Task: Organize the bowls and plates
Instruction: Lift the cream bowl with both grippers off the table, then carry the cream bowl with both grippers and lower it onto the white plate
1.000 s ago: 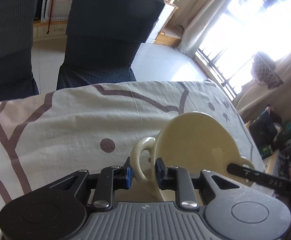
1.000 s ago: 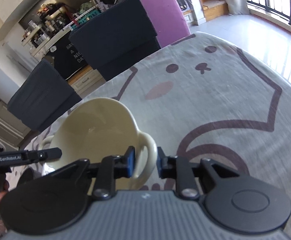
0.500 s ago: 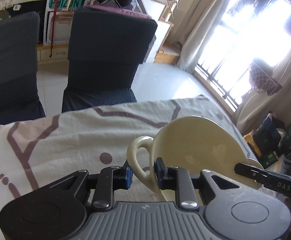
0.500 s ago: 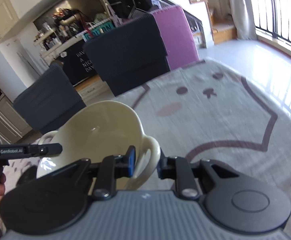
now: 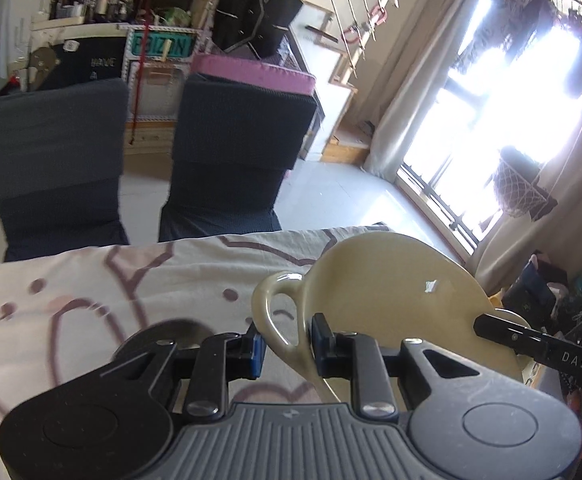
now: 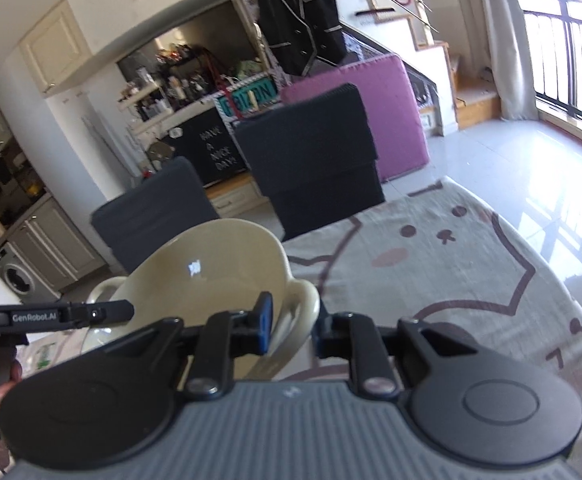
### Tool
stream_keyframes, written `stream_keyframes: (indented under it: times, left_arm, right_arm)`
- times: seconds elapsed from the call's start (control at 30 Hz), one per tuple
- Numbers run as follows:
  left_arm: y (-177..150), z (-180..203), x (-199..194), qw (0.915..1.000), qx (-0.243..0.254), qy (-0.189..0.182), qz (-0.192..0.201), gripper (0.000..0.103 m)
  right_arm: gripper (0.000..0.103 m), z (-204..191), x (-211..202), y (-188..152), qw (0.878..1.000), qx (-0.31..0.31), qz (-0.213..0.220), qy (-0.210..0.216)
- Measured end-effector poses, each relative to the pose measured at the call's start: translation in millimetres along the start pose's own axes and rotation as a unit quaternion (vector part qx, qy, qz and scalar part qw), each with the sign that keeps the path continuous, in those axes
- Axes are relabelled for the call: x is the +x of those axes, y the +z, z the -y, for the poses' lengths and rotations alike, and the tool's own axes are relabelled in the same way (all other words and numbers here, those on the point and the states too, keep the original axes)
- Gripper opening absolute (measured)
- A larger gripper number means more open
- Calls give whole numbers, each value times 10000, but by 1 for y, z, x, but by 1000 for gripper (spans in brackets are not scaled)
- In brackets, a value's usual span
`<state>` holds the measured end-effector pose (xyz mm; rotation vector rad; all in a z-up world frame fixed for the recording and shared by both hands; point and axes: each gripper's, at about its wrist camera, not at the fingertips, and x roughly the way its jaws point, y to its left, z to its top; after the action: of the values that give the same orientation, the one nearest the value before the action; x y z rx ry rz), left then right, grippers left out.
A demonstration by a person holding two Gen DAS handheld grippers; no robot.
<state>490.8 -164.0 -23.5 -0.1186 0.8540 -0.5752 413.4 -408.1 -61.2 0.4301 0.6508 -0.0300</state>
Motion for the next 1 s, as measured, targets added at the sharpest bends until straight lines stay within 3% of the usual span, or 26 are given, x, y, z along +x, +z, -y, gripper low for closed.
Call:
stream_keyframes:
  times: [0.5, 0.73, 1.0]
  left_arm:
    - [-82, -35, -171, 9954, -360, 817, 352, 26]
    - [-124, -55, -227, 9919, -542, 1036, 489, 26]
    - [-170, -80, -261, 9875, -741, 1242, 631, 26]
  right_arm:
    - [22, -83, -63, -52, 9948, -279, -253, 942]
    - [22, -117, -74, -77, 9899, -486, -510, 1230]
    - [22, -141, -73, -100, 9831, -716, -778, 1496]
